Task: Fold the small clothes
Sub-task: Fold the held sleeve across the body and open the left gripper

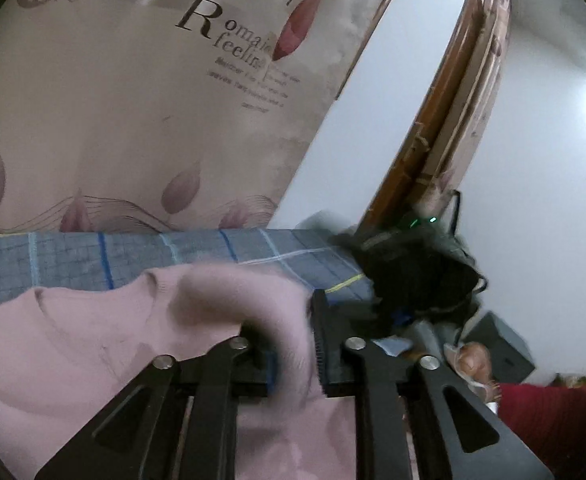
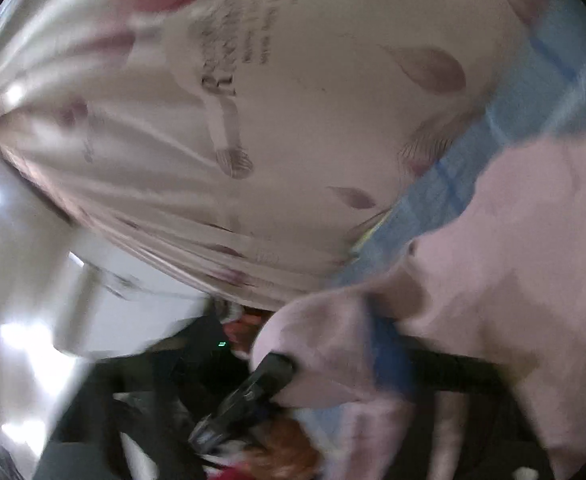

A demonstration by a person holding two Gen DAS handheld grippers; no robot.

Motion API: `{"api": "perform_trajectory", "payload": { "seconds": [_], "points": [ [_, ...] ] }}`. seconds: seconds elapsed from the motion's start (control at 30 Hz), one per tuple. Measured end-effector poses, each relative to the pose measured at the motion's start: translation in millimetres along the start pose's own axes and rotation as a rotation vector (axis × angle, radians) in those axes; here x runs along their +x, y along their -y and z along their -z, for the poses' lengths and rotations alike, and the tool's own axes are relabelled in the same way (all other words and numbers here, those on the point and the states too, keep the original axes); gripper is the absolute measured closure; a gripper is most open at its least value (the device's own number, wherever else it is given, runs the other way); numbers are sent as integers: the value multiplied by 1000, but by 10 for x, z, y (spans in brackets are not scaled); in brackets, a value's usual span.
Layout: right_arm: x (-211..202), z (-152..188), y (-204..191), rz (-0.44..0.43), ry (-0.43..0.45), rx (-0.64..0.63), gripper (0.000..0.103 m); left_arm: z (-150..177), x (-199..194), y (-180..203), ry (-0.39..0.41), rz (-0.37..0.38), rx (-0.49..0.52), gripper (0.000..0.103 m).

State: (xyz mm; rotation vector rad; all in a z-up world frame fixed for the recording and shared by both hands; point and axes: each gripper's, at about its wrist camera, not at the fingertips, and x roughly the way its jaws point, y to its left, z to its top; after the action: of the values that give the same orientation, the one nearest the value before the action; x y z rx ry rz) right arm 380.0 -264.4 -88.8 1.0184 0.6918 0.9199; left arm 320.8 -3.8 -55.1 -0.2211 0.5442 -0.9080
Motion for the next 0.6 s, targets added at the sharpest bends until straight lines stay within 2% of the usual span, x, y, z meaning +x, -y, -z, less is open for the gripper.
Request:
{"api": "perform_trajectory", "payload": {
  "seconds": [0.03, 0.1, 0.13, 0.2, 0.27, 0.33, 0.43, 0.53, 0.6],
  "points": [
    [-22, -7, -53, 56, 1, -28, 91, 17, -6, 1, 6, -38, 7, 71],
    [-144, 1, -135, 132, 48, -88, 94, 74, -44, -23, 11, -157, 10, 25],
    [-229, 24, -154, 163, 69, -120, 95, 113, -103, -39, 33, -219, 14, 18],
    [-462, 81, -235, 263, 128, -209, 96, 195, -256, -82, 78, -290, 21, 13],
    [-659, 153, -209, 325, 167, -242, 96, 280, -396, -153, 90, -338, 6, 7],
    [-821, 255, -120, 372, 163, -245, 96, 387, -557, -247, 100, -396, -19, 7],
    [-757, 339, 113, 338, 39, -178, 93, 601, -774, -421, 105, -426, -103, 7],
    [-531, 286, 254, 363, -50, -127, 93, 877, -939, -555, 122, -465, -166, 7],
    [-373, 241, 266, 389, -79, -134, 85, 1073, -992, -670, 130, -491, -220, 7]
  ]
}}
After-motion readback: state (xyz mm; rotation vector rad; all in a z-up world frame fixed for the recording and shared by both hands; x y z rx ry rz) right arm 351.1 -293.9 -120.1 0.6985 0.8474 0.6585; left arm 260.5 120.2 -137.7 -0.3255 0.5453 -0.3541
